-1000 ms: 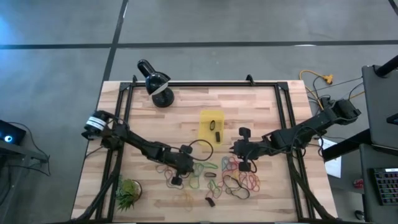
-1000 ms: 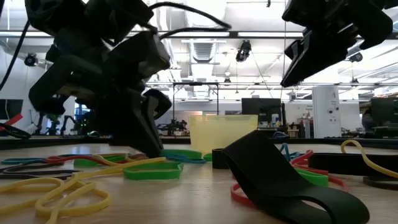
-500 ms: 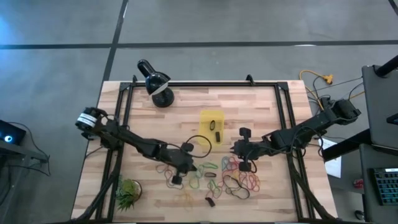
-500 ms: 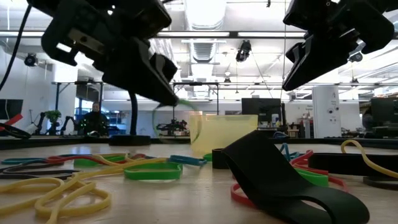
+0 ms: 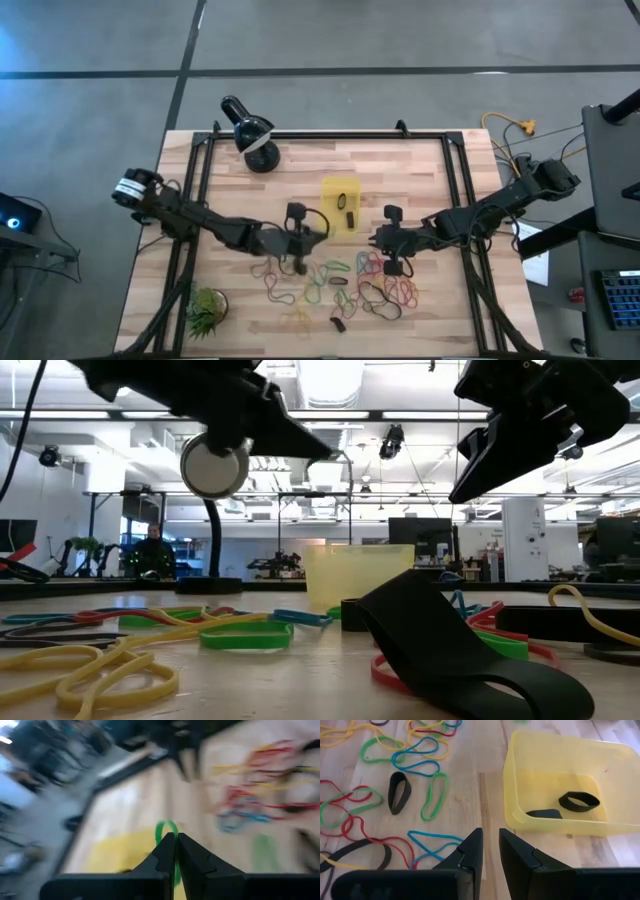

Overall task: Pick and place rubber bands into bin
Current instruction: Put the green rubber band into the yellow bin

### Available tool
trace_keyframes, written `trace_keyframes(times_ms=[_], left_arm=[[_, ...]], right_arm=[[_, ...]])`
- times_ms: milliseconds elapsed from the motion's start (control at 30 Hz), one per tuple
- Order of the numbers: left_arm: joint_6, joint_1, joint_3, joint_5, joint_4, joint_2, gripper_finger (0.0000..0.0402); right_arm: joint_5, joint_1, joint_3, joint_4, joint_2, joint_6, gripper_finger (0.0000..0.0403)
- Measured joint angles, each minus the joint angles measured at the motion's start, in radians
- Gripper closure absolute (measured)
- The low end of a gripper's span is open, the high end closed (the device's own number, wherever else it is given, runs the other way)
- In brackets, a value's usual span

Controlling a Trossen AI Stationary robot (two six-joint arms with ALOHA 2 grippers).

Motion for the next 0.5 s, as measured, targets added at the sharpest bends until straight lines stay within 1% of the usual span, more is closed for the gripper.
trace_keyframes(times_ms=[67,133,200,267,433,500], left_arm=[[0.04,0.025,0.003,-0.008,0.045,0.007,0.0398],[0.054,0.057,0.001,0.005,0.068,0.009,0.0398],[0.053,0.096,0.001,0.055,0.075,0.011,0.0398],[0.031,0.132,-0.002,0.079,0.069,0.017,0.0398],[0.008,0.201,0.0,0.106,0.077,0.069,0.0398],[0.009,0.215,0.001,0.112,0.107,0.103,0.0398]], right_arm=[[0.0,0.0,0.0,0.001,0.0,0.0,0.0346],[0.0,0.0,0.0,-0.002,0.0,0.0,0.0346],[0.0,0.0,0.0,-0.001,0.0,0.0,0.0346],[0.0,0.0,0.0,-0.001,0.0,0.0,0.0346],[0.0,0.0,0.0,-0.002,0.0,-0.001,0.0346],[0.0,0.0,0.0,-0.002,0.0,-0.001,0.0346]])
